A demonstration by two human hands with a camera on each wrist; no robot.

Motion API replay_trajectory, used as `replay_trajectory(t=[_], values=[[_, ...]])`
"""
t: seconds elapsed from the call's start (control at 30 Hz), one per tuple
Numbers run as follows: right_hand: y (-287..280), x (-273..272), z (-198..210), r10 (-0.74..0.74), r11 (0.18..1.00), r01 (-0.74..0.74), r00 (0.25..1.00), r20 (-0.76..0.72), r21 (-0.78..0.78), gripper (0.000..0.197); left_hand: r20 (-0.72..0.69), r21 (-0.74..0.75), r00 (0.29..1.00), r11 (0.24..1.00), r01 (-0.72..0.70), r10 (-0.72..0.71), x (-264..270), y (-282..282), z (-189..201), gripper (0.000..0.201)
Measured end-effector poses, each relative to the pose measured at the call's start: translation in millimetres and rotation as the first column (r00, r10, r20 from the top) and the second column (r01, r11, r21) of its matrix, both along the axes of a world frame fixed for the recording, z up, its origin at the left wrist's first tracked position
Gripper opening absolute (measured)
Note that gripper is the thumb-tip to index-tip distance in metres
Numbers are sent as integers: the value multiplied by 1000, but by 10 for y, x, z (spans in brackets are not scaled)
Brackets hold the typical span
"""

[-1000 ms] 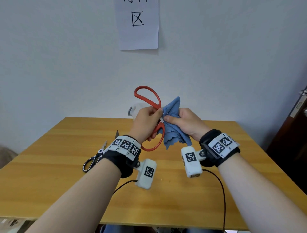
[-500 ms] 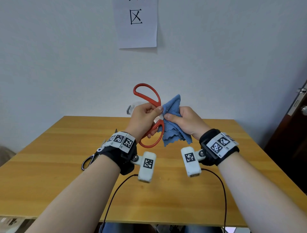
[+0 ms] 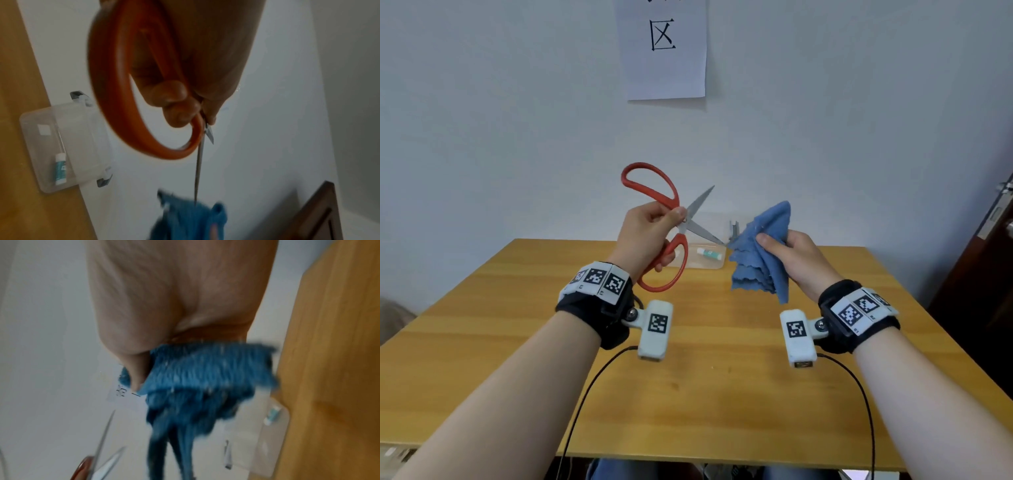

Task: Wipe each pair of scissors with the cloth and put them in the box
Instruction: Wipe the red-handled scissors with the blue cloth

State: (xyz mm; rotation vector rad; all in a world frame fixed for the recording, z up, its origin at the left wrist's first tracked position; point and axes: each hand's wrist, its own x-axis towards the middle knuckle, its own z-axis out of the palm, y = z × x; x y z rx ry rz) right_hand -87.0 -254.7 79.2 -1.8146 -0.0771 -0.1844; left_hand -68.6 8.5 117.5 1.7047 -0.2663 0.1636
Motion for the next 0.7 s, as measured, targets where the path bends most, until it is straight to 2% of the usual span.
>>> replay_trajectory(t=[0.1, 0.23, 0.33, 0.47, 0.57, 0.7], values=[[168, -1, 121, 134, 987, -130, 990, -36, 89, 35, 15, 77, 997, 994, 79, -81, -47, -111, -31, 30], [448, -21, 165, 268, 963, -267, 963, -37, 39, 35, 34, 141, 988, 979, 147, -153, -103, -255, -58, 31], [546, 4, 130, 277, 958, -278, 961, 16, 73, 32, 47, 196, 985, 968, 155, -167, -117, -343, -66, 33], [559, 23, 194, 276, 959, -273, 960, 45, -73, 39, 0, 197, 989, 970, 145, -148, -121, -359, -96, 30], [565, 32, 214, 261, 955, -248, 963, 63, -162, 29, -24, 162, 986, 972, 170, -168, -139, -357, -108, 29], [556, 22, 170, 280, 948, -269, 959, 47, -168, 36, -6, 125, 987, 980, 157, -158, -157, -344, -101, 24]])
